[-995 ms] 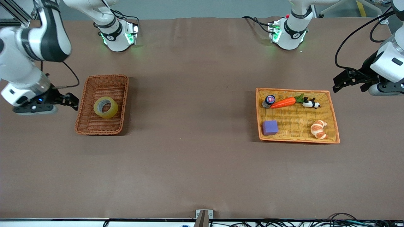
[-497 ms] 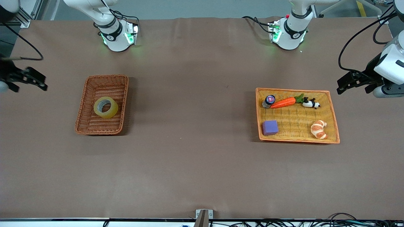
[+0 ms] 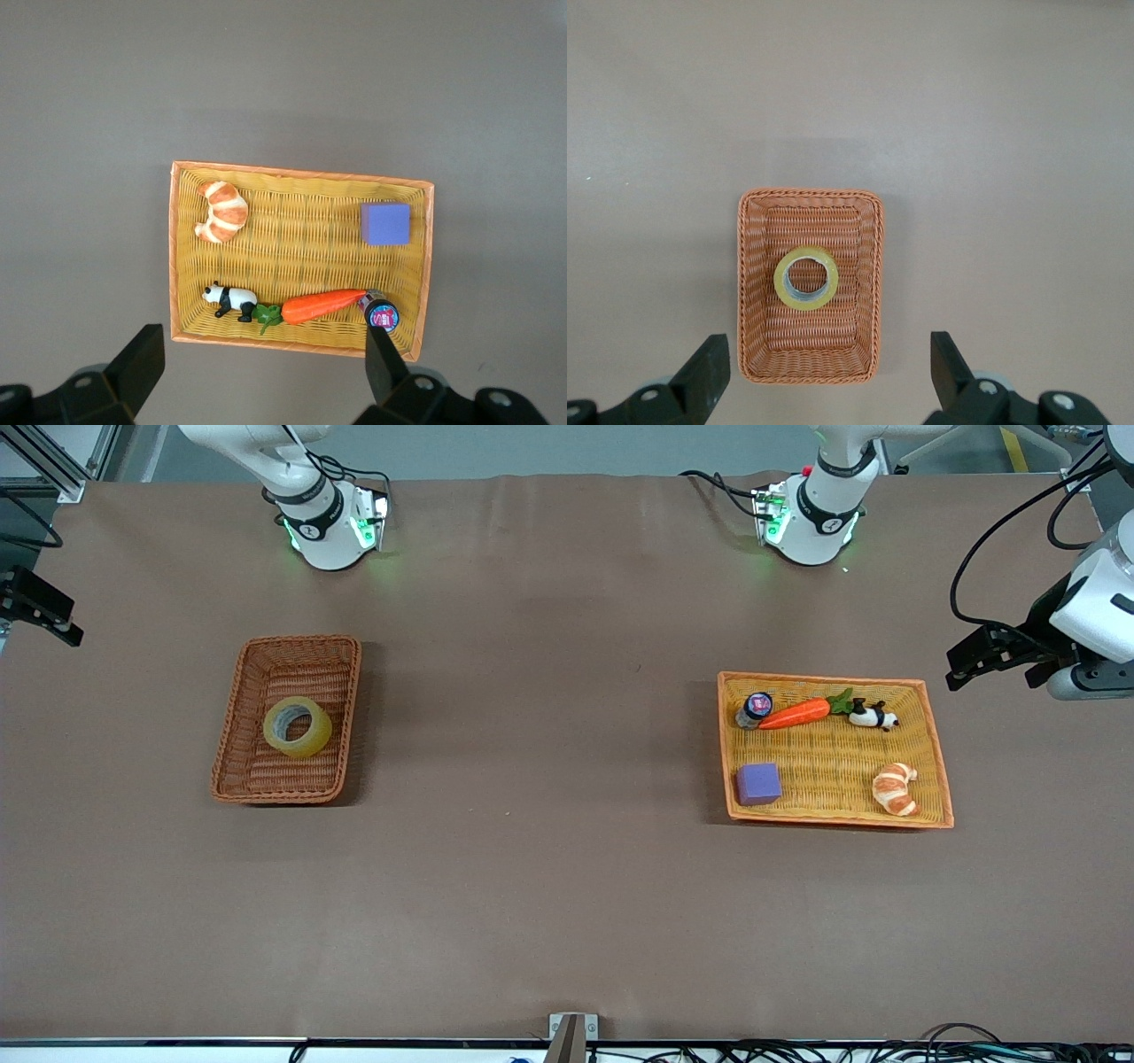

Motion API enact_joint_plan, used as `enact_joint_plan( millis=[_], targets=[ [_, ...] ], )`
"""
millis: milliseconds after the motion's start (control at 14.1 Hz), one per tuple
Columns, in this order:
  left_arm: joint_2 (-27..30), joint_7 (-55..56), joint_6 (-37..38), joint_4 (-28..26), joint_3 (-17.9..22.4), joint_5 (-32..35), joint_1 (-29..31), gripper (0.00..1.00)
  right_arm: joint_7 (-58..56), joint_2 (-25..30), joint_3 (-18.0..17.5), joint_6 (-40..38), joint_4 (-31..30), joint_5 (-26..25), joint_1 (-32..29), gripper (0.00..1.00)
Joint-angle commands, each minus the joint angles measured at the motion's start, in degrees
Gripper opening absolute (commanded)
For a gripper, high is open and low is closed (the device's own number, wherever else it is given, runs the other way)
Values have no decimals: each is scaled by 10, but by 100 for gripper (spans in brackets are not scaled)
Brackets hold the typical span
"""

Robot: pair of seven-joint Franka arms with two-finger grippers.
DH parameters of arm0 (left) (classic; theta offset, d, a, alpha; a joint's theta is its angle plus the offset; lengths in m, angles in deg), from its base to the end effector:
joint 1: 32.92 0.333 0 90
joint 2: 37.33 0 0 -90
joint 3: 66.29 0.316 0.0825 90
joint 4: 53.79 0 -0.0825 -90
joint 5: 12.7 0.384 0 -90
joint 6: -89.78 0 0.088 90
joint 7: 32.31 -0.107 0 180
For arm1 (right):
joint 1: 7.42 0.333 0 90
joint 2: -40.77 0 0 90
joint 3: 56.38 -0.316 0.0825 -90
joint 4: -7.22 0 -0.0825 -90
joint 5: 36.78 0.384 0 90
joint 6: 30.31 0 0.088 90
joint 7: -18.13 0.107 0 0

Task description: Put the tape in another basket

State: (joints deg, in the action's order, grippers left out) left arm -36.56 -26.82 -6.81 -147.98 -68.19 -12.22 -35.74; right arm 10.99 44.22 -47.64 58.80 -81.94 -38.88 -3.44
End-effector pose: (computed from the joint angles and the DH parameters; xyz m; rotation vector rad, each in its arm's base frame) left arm 0.5584 -0.0454 0.6076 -3.1365 -0.0199 -0.0877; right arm 0.5321 -0.0512 0.6624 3.1064 0.0620 0.0862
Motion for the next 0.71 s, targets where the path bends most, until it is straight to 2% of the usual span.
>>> enact_joint_plan(
  millis=[0,426,639],
  targets=[
    [-2,-1,3,7,-2,5,-1,100,-2,-1,-7,4,0,11,-12,100],
    [21,8,2,-27,-8,7,-1,100,-3,-1,-7,2,0,11,-11,100],
    [19,8,2,-23,-8,8,-2,100,-3,0,-7,2,0,11,-8,100]
  ],
)
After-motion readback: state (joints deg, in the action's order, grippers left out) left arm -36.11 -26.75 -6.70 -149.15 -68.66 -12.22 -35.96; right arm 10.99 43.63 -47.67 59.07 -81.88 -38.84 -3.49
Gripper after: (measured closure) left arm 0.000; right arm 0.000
